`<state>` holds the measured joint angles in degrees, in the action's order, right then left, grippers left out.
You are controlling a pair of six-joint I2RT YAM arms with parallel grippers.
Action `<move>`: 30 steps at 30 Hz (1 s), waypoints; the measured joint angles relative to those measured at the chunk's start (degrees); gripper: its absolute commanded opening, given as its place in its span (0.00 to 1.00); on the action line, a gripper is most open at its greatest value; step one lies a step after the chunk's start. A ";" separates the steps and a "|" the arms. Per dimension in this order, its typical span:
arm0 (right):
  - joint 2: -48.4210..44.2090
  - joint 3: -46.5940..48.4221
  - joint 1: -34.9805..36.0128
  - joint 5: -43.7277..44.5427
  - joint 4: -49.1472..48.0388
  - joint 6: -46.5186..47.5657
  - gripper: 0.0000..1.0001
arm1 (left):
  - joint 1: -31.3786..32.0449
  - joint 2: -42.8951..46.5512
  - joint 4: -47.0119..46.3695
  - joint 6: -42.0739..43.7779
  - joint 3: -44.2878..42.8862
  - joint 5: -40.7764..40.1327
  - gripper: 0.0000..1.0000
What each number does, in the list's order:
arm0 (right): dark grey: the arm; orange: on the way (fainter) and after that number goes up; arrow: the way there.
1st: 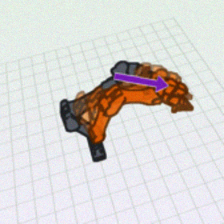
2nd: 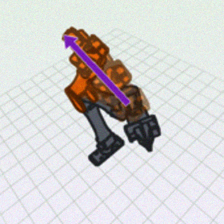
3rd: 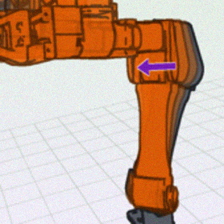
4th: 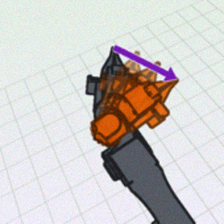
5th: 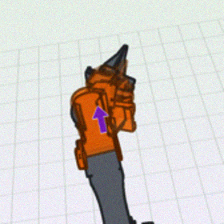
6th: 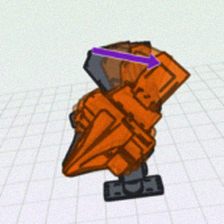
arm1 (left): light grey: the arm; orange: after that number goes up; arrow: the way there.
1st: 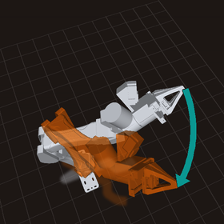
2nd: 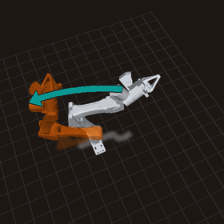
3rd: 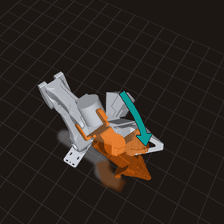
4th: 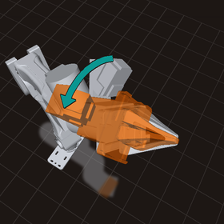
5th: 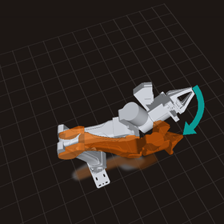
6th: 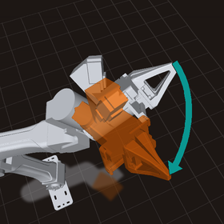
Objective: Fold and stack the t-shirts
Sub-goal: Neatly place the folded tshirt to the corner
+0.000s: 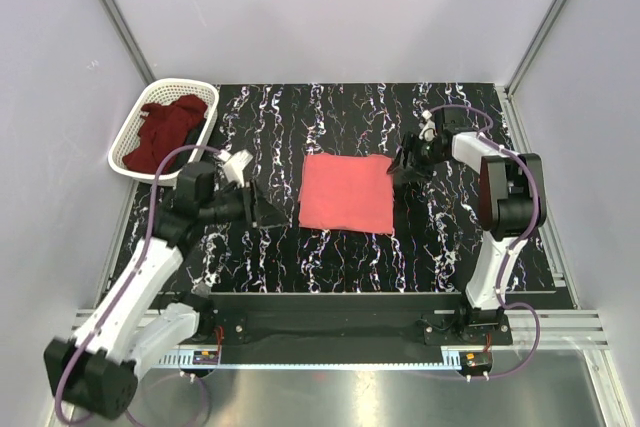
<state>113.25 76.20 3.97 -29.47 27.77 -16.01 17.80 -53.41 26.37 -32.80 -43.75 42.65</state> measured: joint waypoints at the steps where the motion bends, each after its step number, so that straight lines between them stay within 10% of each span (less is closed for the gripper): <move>1: 0.33 0.07 0.00 -0.04 -1.36 0.17 0.65 | 0.00 3.04 1.60 -0.50 0.85 -0.42 0.40; 11: 5.88 2.71 0.13 -3.58 -7.50 0.02 0.53 | 0.00 19.43 13.11 -4.83 3.96 -3.93 0.41; 19: 5.97 0.52 0.50 -4.83 -10.21 -1.84 0.38 | 0.00 14.23 17.38 -3.52 -0.20 -5.07 0.42; 24: 6.84 0.48 0.63 -4.11 -9.81 -3.63 0.03 | 0.00 8.57 18.93 0.66 -5.79 -5.18 0.42; 30: 6.86 4.33 1.77 3.54 -3.85 -4.33 0.00 | -0.26 5.14 20.79 6.45 -7.56 -5.46 0.42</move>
<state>120.11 80.53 5.74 -25.93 23.92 -20.34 17.54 -48.27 47.16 -26.35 -51.31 37.19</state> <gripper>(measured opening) 0.024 0.417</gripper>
